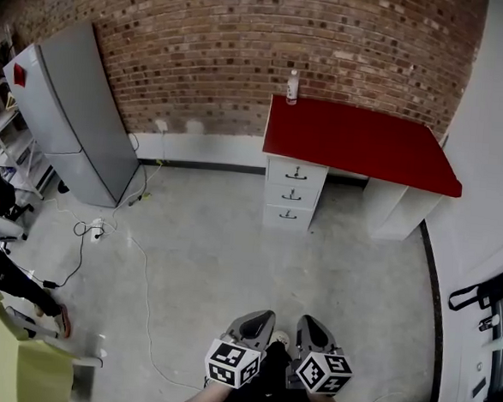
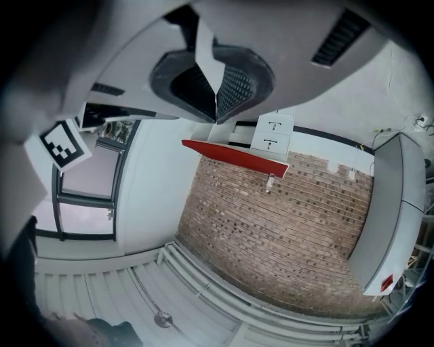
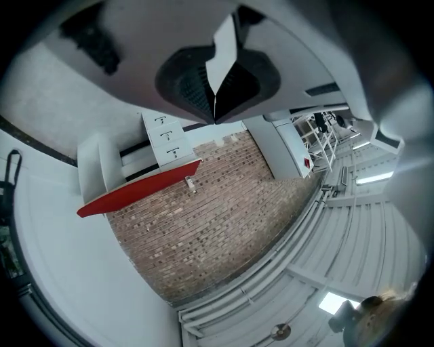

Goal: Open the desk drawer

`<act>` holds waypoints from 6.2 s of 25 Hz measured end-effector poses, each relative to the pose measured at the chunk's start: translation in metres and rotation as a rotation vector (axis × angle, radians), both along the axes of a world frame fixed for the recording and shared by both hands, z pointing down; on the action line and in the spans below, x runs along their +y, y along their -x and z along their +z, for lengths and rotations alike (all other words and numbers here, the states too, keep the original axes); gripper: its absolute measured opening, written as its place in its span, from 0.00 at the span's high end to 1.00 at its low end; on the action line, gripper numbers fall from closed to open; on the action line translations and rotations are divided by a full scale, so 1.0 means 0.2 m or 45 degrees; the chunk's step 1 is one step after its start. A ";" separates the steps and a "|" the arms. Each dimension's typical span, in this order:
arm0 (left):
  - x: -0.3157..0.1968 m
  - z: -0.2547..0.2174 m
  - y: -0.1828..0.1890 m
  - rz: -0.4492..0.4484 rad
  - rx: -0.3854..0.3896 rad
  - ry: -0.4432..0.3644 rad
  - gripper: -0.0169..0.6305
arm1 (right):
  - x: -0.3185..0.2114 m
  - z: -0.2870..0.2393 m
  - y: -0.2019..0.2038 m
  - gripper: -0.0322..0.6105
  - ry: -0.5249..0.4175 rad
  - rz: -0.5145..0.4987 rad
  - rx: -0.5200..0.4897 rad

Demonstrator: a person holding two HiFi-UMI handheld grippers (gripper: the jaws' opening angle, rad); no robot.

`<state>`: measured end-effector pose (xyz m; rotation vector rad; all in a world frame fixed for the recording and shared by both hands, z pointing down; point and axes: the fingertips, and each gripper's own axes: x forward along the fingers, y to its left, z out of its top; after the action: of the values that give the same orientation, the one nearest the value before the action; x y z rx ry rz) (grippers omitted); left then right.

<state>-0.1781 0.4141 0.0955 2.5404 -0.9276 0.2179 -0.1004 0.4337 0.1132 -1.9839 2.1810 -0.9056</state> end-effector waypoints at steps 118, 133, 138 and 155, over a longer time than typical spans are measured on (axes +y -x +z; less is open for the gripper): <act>-2.83 0.28 -0.97 0.053 0.008 0.137 0.96 | -2.82 0.21 -0.94 0.93 0.050 -0.175 0.007; -2.88 0.49 -0.99 0.067 -0.081 0.087 0.96 | -2.96 0.38 -0.95 0.93 0.006 -0.312 0.068; -2.87 0.64 -0.98 0.046 -0.099 0.086 0.96 | -2.95 0.54 -0.97 0.93 0.024 -0.287 0.068; -2.98 1.34 -1.03 -0.009 -0.074 0.112 0.96 | -3.02 1.21 -1.11 0.93 0.001 -0.304 0.102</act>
<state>0.0287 -0.1812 0.3633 2.4615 -0.9278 0.3247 0.1208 -0.1697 0.3559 -1.8169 2.5029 -0.8653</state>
